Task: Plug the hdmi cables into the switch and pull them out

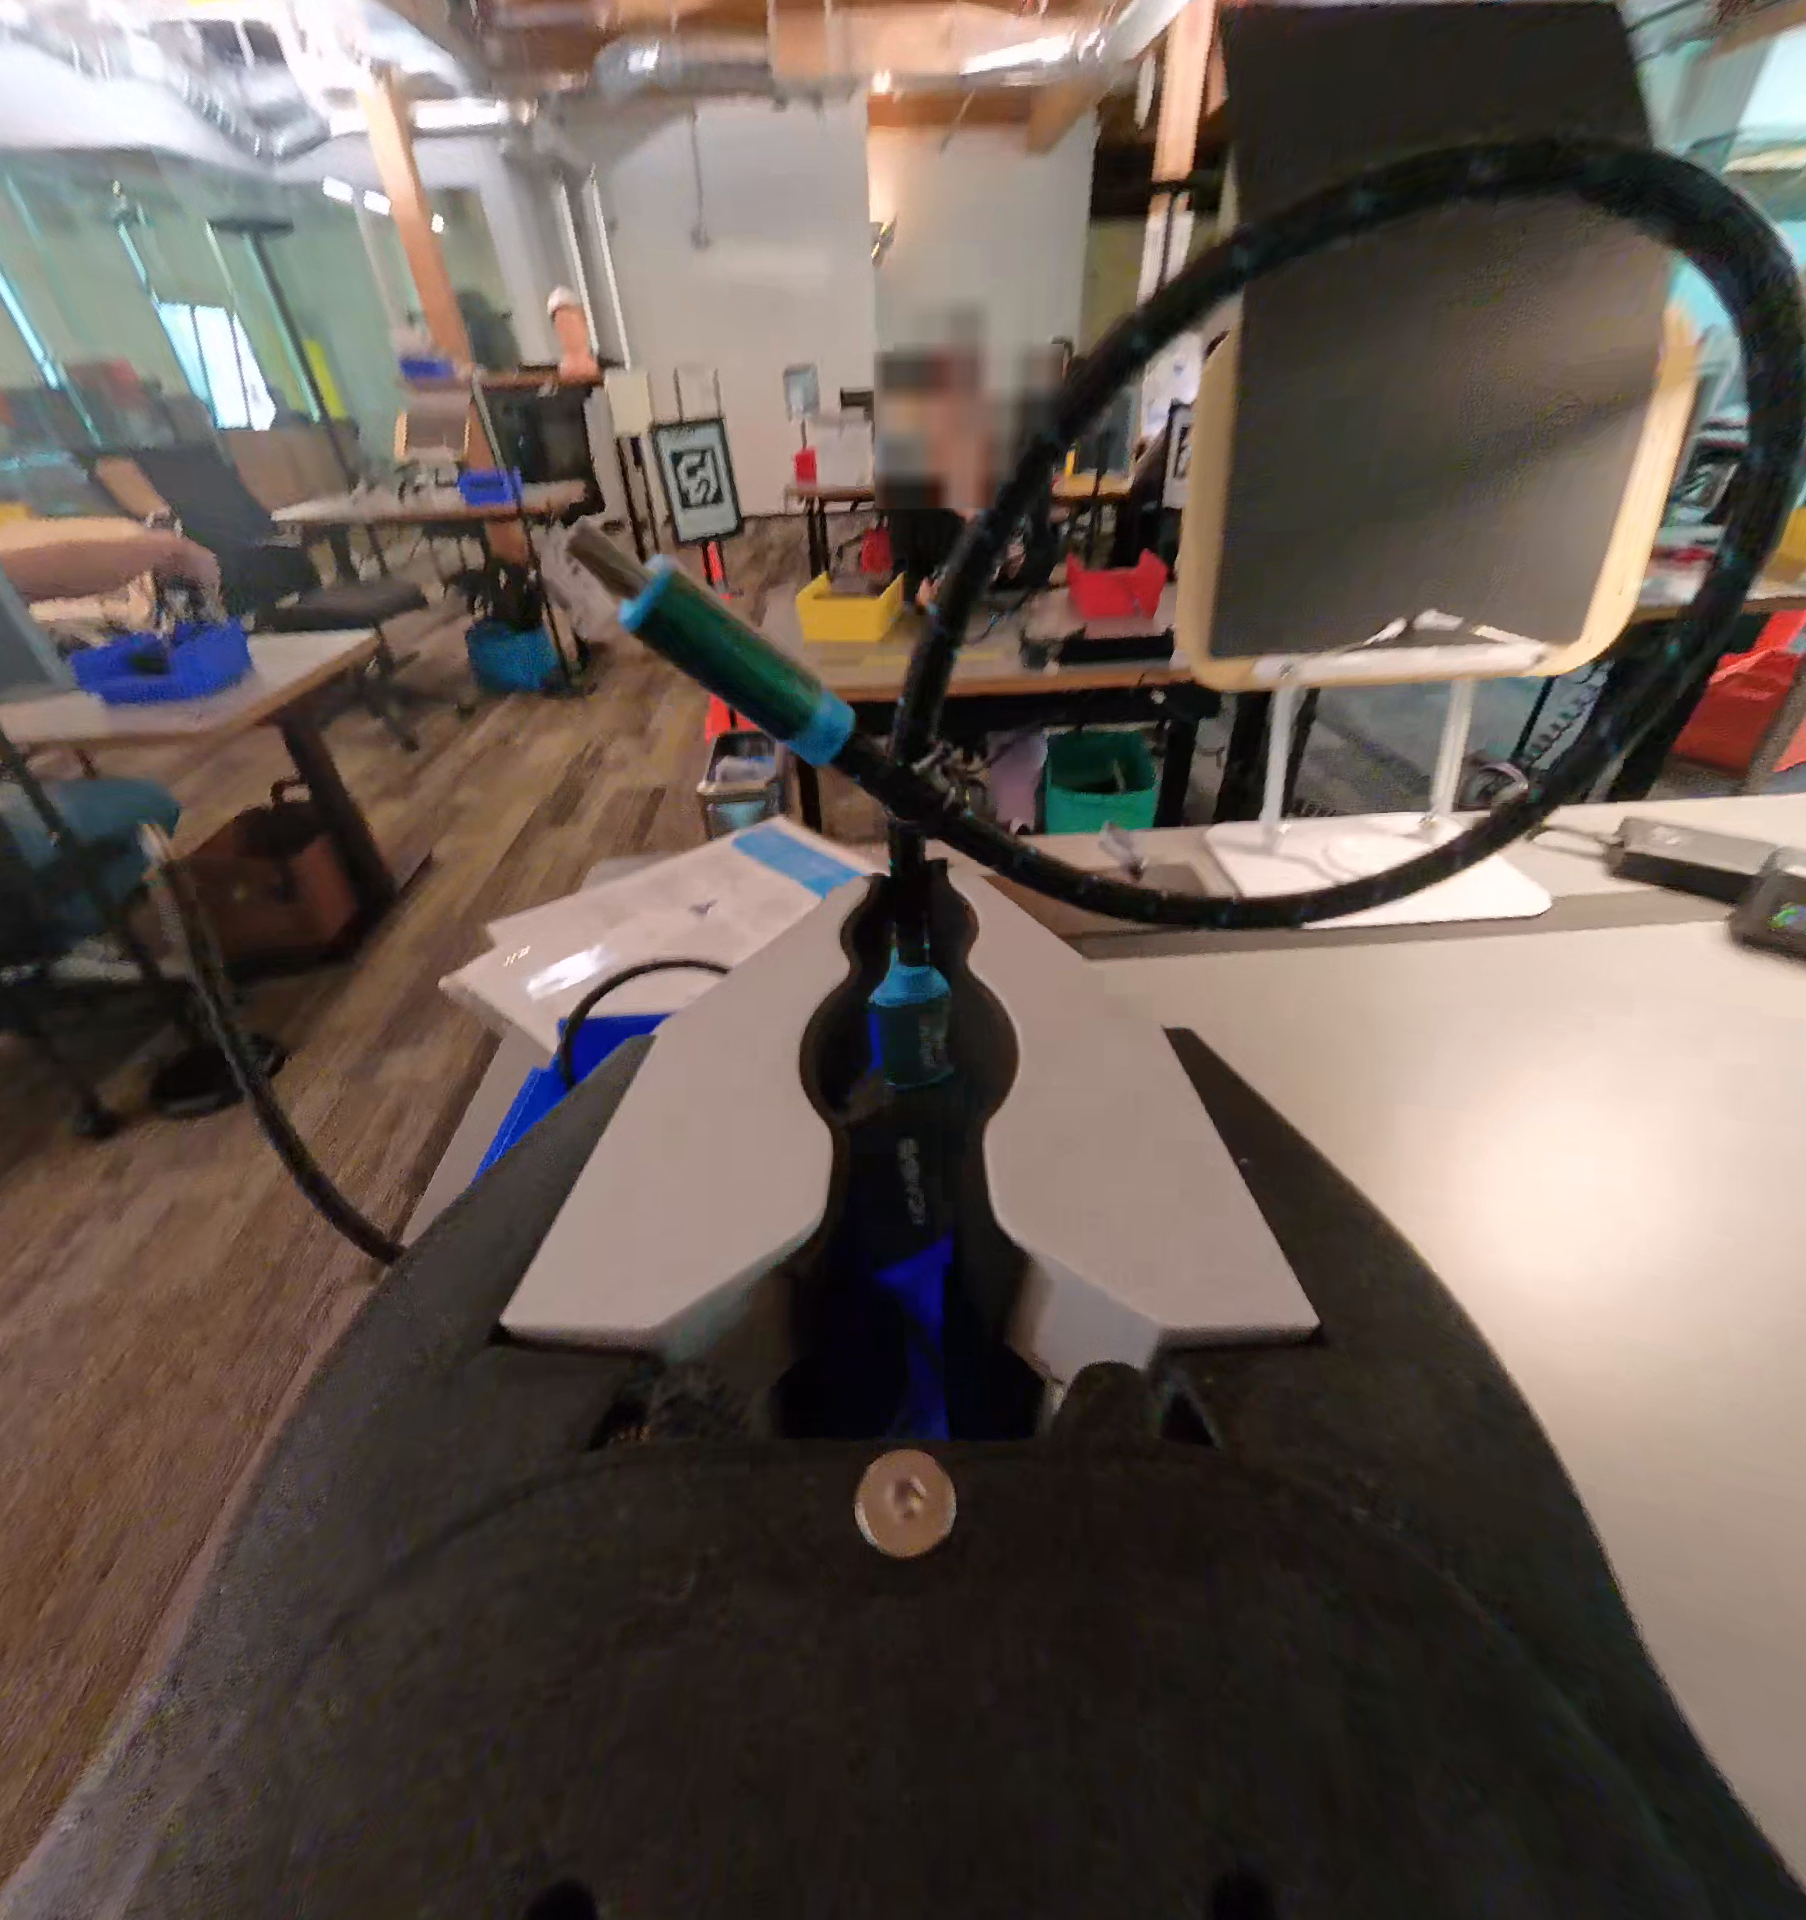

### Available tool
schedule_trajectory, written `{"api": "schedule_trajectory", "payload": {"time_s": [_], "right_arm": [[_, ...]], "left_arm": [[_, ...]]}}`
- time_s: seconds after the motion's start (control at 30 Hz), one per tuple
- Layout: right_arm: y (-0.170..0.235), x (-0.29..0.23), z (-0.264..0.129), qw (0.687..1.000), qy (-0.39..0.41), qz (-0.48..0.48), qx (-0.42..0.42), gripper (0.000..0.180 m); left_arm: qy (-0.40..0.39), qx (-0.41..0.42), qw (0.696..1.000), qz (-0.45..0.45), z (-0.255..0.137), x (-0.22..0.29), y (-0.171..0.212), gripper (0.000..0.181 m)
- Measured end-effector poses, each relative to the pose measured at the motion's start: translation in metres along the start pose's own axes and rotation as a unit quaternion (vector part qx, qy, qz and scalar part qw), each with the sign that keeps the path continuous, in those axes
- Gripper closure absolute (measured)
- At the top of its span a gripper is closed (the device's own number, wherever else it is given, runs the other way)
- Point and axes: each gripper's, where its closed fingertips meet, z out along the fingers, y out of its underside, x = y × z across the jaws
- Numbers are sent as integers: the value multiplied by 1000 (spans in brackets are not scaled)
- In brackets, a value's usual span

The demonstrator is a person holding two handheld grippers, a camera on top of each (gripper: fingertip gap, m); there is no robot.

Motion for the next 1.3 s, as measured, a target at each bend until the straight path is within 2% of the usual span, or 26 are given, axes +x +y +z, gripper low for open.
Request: {"api": "schedule_trajectory", "payload": {"time_s": [0.13,0.27,0.4,0.5,0.6,0.67,0.73,0.83,0.87,0.9,0.97,1.03,1.13,1.2,1.3], "right_arm": [[-23,-24,-2,997,-68,17,37,153],[-77,-58,-10,985,-139,-11,105,149],[-150,-97,-17,956,-221,-29,190,142],[-195,-117,-8,936,-263,-12,233,128],[-219,-119,20,930,-268,34,248,106],[-225,-116,38,923,-275,86,255,101],[-228,-111,48,910,-283,134,272,110],[-224,-96,52,895,-285,173,297,158],[-220,-93,53,894,-291,173,293,166],[-215,-91,53,893,-302,174,283,165],[-208,-86,54,888,-324,193,265,165],[-204,-74,57,881,-324,241,245,166],[-197,-62,59,857,-352,314,205,166],[-189,-65,60,850,-380,324,167,166],[-178,-78,58,837,-425,327,108,166]], "left_arm": [[55,23,998,11,-1,46,-29,174],[146,20,989,-14,11,106,-33,174],[239,2,968,-74,35,169,-12,174],[294,-14,947,-127,56,212,11,174],[348,-33,913,-209,77,250,36,174],[379,-44,886,-265,88,271,51,175],[401,-56,861,-308,97,288,67,175],[428,-75,834,-340,104,309,88,174],[435,-78,830,-340,105,314,95,174],[443,-75,827,-339,105,317,99,174],[455,-79,828,-318,104,321,109,173],[459,-85,842,-269,101,321,115,164],[446,-76,884,-117,95,316,125,156],[435,-47,899,3,90,315,129,152],[452,-10,882,137,81,327,139,149]]}}
